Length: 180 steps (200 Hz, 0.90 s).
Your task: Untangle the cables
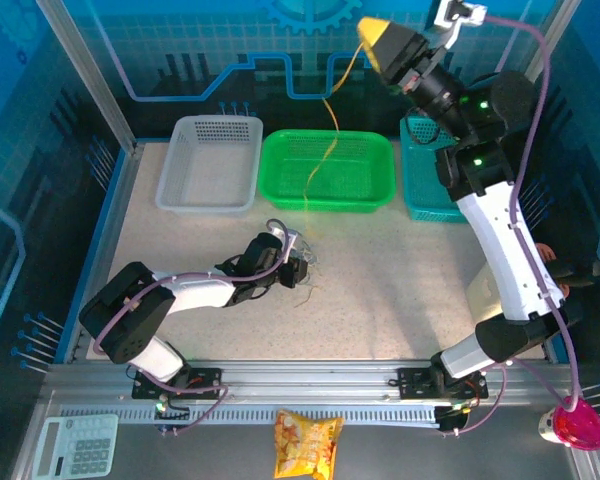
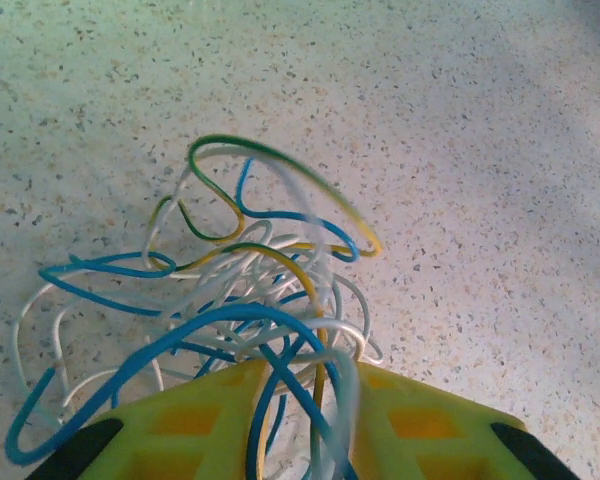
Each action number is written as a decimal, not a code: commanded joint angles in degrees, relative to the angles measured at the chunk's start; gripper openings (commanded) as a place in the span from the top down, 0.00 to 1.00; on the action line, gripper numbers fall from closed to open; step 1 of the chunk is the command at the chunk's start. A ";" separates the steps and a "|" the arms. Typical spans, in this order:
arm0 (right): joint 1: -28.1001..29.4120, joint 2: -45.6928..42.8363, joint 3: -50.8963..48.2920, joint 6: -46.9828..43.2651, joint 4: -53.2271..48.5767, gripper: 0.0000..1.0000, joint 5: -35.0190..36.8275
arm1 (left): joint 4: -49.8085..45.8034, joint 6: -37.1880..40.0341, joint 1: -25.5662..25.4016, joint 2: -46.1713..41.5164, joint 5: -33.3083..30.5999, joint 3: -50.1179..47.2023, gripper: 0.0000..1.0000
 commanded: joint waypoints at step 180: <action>-19.49 -3.81 -5.08 -20.16 -19.07 1.00 9.42 | -9.09 -2.42 -0.27 -13.95 3.26 7.80 0.01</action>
